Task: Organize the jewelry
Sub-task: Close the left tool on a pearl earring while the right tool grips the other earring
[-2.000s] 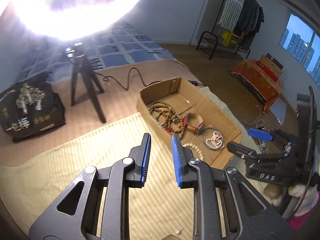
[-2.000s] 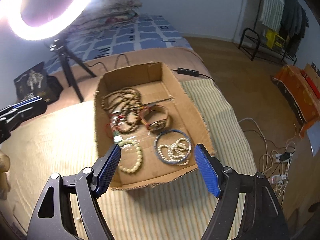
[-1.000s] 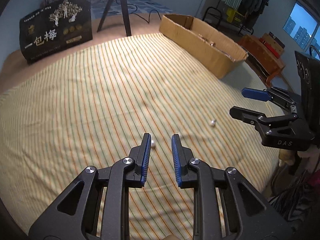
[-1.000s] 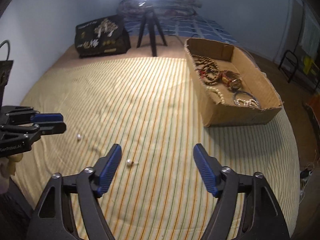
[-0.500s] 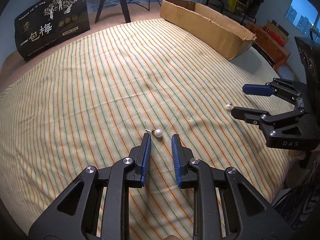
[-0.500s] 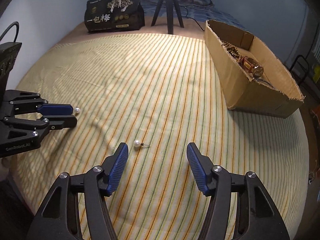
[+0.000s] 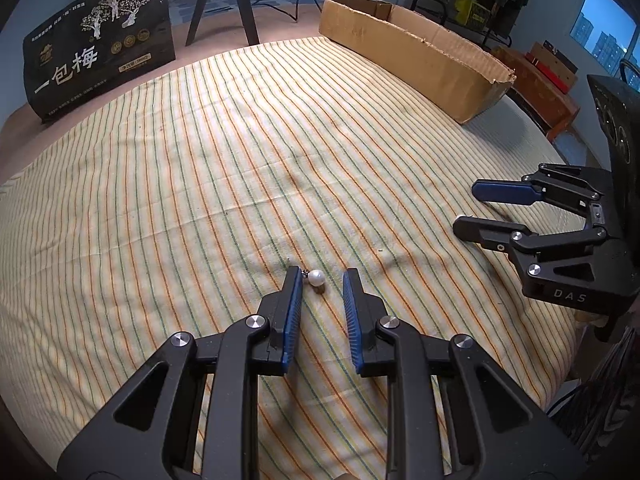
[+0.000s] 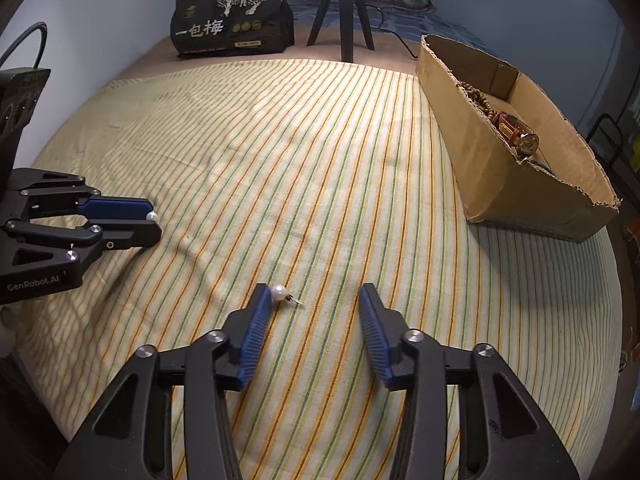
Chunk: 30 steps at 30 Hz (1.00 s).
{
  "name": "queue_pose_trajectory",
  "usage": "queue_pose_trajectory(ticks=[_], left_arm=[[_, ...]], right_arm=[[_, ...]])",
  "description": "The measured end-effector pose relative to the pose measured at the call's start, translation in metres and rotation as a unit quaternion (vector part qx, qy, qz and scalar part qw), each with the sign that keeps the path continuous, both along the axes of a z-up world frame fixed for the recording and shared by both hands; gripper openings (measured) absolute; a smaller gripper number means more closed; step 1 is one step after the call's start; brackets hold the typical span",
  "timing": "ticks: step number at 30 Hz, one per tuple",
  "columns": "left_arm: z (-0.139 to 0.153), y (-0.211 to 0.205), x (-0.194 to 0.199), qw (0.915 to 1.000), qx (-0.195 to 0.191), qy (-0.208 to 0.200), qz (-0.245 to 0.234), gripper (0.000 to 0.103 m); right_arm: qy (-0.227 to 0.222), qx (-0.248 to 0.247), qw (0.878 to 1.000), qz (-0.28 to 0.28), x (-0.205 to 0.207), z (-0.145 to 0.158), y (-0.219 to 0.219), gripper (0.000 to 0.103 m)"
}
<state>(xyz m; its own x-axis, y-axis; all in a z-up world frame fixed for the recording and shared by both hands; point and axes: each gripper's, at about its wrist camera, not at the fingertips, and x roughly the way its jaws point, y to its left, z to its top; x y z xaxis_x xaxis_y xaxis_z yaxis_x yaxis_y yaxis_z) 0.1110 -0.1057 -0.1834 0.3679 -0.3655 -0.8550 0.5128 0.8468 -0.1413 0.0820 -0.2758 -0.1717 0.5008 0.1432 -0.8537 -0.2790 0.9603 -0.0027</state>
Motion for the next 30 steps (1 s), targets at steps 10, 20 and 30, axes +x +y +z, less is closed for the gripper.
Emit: queue_pose_trajectory(ticks=[10, 20, 30], left_arm=[[-0.001, 0.0, -0.001, 1.0, 0.003, -0.007, -0.002, 0.013], [0.0, 0.001, -0.002, 0.9999, 0.004, -0.012, 0.003, 0.009], [0.018, 0.01, -0.003, 0.9994, -0.025, -0.017, 0.016, 0.009]], right_arm=[[-0.002, -0.015, 1.0, 0.022, -0.001, 0.0, 0.011, 0.009], [0.004, 0.007, 1.0, 0.019, -0.004, 0.003, 0.007, 0.008], [-0.021, 0.036, 0.999, -0.007, -0.004, 0.027, -0.012, 0.008]])
